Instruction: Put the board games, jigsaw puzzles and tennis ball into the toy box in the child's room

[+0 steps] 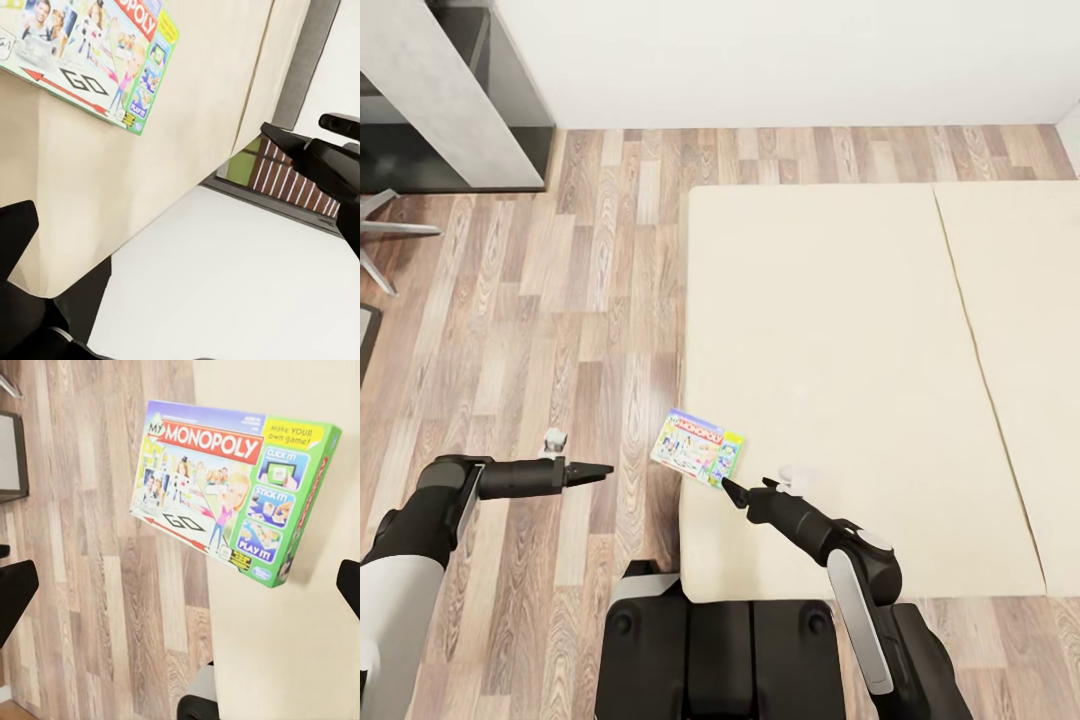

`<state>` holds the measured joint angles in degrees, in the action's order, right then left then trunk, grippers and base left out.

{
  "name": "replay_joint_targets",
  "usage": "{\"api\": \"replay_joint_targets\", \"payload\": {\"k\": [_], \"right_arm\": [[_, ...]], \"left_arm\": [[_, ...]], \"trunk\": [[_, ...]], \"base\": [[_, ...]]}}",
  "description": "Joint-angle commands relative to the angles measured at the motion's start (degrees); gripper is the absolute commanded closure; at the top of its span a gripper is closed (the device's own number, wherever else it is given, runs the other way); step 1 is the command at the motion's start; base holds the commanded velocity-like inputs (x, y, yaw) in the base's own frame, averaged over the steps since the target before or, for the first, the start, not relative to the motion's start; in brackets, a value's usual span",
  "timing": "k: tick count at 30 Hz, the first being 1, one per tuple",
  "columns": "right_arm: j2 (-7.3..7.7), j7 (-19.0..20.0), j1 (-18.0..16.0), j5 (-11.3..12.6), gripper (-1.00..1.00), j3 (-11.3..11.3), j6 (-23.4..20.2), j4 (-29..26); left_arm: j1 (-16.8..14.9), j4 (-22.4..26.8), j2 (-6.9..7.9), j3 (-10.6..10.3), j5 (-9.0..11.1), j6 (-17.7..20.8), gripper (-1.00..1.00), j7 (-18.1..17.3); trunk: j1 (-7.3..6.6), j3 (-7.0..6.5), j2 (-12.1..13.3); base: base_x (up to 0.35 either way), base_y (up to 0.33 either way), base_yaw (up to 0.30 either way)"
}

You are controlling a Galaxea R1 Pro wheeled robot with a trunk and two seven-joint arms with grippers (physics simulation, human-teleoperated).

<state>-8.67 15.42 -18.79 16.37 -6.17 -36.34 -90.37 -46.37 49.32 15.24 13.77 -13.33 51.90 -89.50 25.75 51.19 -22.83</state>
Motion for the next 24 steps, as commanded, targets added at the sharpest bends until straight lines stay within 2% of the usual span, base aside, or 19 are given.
{"api": "replay_joint_targets", "payload": {"k": [1, 24], "right_arm": [[-0.03, 0.1, 0.0, 0.0, -1.0, 0.0, -0.3, 0.0], [-0.03, -0.3, 0.1, -0.4, -1.0, 0.0, -0.2, 0.3]], "left_arm": [[0.0, 0.1, -0.05, 0.0, -0.6, 0.5, -1.0, -0.5], [0.0, 0.1, 0.04, 0.2, -1.1, 0.3, -1.0, -0.5]], "trunk": [[0.04, -0.04, -0.1], [0.04, -2.2, -0.1]], "base": [[0.0, 0.0, 0.0], [0.0, 0.0, 0.0]]}}
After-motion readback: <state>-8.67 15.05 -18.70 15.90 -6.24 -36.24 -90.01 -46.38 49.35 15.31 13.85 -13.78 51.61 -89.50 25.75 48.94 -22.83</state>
